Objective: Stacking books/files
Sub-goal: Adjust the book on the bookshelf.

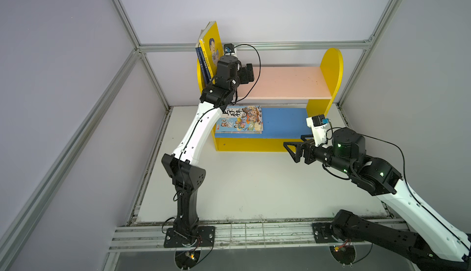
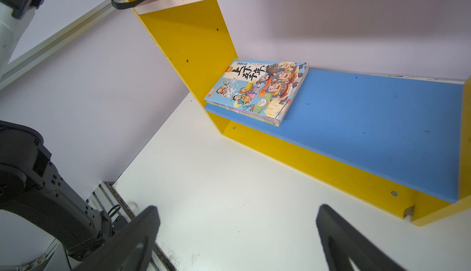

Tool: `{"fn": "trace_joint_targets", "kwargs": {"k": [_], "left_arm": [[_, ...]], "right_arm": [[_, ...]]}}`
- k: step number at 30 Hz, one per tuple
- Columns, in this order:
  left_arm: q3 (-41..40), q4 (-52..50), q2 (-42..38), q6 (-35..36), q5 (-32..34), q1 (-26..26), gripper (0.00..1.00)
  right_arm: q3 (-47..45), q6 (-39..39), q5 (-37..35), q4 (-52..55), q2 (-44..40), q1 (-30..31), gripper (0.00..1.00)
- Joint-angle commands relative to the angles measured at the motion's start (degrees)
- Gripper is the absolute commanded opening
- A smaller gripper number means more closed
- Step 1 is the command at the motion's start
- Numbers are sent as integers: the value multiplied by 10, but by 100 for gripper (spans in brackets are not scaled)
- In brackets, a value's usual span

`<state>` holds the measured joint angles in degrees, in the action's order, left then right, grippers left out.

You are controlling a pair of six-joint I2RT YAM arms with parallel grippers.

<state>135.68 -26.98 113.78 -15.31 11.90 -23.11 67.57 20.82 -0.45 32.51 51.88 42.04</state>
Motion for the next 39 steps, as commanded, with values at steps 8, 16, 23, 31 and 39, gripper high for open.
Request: {"fn": "trace_joint_targets", "kwargs": {"k": [8,16,23,31,39], "left_arm": [[22,1,-12,-23,-58,0,97],[28,2,-24,-38,-77,-6,98],[34,2,-42,-45,-103,-20,99],[29,-3,-88,-42,-135,-27,100],[-107,38,-245,18,-133,-28,100]], "right_arm": [[1,-1,3,-3,2,1,100],[3,0,5,-5,4,0,100],[6,-3,-7,2,1,1,100],[25,-18,-75,30,-8,-1,100],[-4,-73,-137,-6,-63,-29,100]]}}
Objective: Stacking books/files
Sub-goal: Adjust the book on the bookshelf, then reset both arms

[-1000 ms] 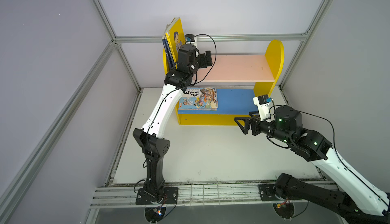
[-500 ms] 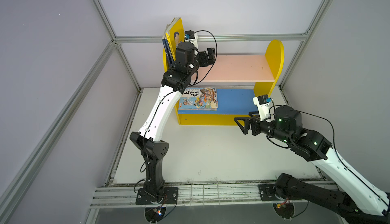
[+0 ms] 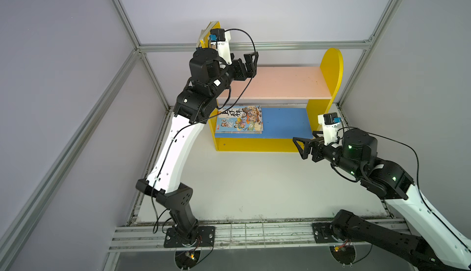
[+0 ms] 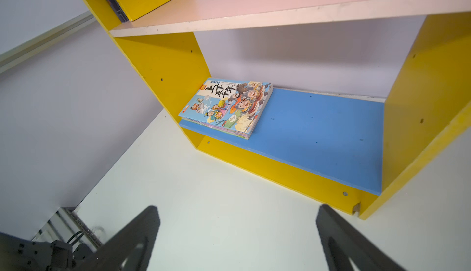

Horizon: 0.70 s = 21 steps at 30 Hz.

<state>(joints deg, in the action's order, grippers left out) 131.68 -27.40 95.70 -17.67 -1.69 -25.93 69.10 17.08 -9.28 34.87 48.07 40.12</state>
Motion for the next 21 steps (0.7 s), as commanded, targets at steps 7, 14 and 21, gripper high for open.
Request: {"fn": "trace_joint_targets", "kwargs": {"k": [7,14,21], "left_arm": [[-333,132,-278,113,84,4,100],[-568,158,-389,162,186,45,100],[-748,178,-433,55,185,176,100]], "right_arm": [[-119,-107,-83,-122,-124,-58,100],[-244,-198,-121,-230,-181,-60,100],[-364,-230,-185,-301,-216,-88,100]]}}
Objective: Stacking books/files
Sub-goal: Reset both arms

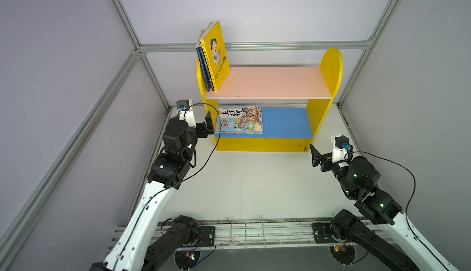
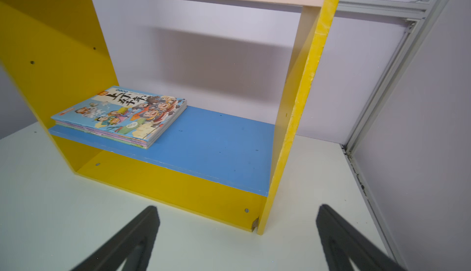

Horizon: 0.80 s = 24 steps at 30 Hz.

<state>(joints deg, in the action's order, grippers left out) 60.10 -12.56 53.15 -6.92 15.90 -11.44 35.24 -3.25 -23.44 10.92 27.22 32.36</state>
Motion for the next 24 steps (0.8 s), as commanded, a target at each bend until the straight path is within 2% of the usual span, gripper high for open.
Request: {"fn": "trace_joint_targets", "kwargs": {"k": [1,4,6,12,16,21,24], "left_arm": [[-54,37,-10,-63,-8,51,100],[-105,62,-18,-72,-40,88,100],[-136,69,-24,-79,-28,101,99],[-202,109,-52,-61,-2,133,99],[-236,144,-34,-69,-9,171,100],[-278,220,14,-112,-43,227,99],[-301,285,42,-93,-42,231,99]], "right_arm": [[-50,-27,-47,-80,-17,-24,100],[-112,-8,-32,-117,-54,-82,100],[-137,27,-26,-110,-73,-129,100],[-161,90,63,-48,-96,-264,100],[-136,118,126,-46,-11,-325,100],[-142,87,74,-176,126,-344,100],[-161,82,64,-273,185,-365,100]]}}
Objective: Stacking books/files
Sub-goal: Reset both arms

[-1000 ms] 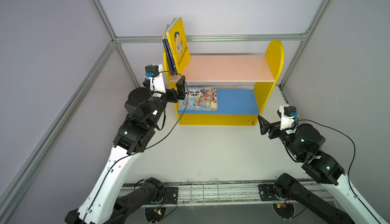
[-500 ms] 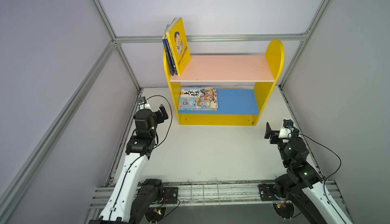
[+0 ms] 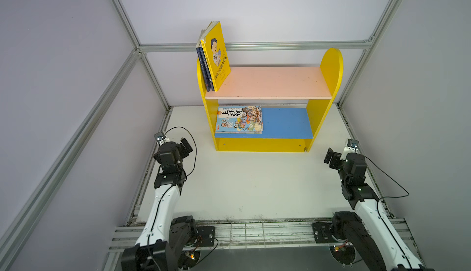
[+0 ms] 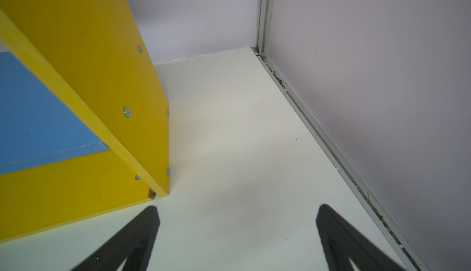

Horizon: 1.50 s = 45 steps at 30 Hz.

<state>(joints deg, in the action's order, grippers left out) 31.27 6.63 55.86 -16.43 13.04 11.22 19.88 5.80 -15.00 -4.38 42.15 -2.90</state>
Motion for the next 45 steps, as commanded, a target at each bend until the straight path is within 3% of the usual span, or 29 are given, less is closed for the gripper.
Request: {"fn": "trace_joint_targets", "kwargs": {"k": [1,7,9,12,14,17,22,25,35,39,42,45], "left_arm": [[-21,116,26,7,-14,5,99],[-66,240,98,22,-29,4,99],[-80,283,124,21,-39,3,99],[-92,343,159,27,-63,4,99],[-93,376,186,17,-80,2,98],[-80,401,210,35,-116,-8,98],[-63,418,232,75,-144,-22,98],[-62,423,236,80,-146,-22,99],[-24,404,268,117,-211,-24,99],[-29,467,311,122,-216,-24,100],[-56,558,355,137,-241,-26,100],[-90,579,298,132,-242,-31,100]], "right_arm": [[-2,-8,-10,-124,58,-21,100],[22,0,41,-234,234,-31,100],[56,-4,55,-175,273,-31,100],[17,-9,53,-282,313,-32,100],[28,-11,68,-230,296,-32,100],[-1,-17,70,-292,290,-32,100],[-37,-25,122,-305,241,-29,100],[-62,4,119,-357,238,-23,100],[-107,23,128,-645,430,-20,100],[-82,16,137,-531,385,-18,100],[-74,12,136,-558,412,-12,100],[-72,11,137,-554,410,-11,100]]}}
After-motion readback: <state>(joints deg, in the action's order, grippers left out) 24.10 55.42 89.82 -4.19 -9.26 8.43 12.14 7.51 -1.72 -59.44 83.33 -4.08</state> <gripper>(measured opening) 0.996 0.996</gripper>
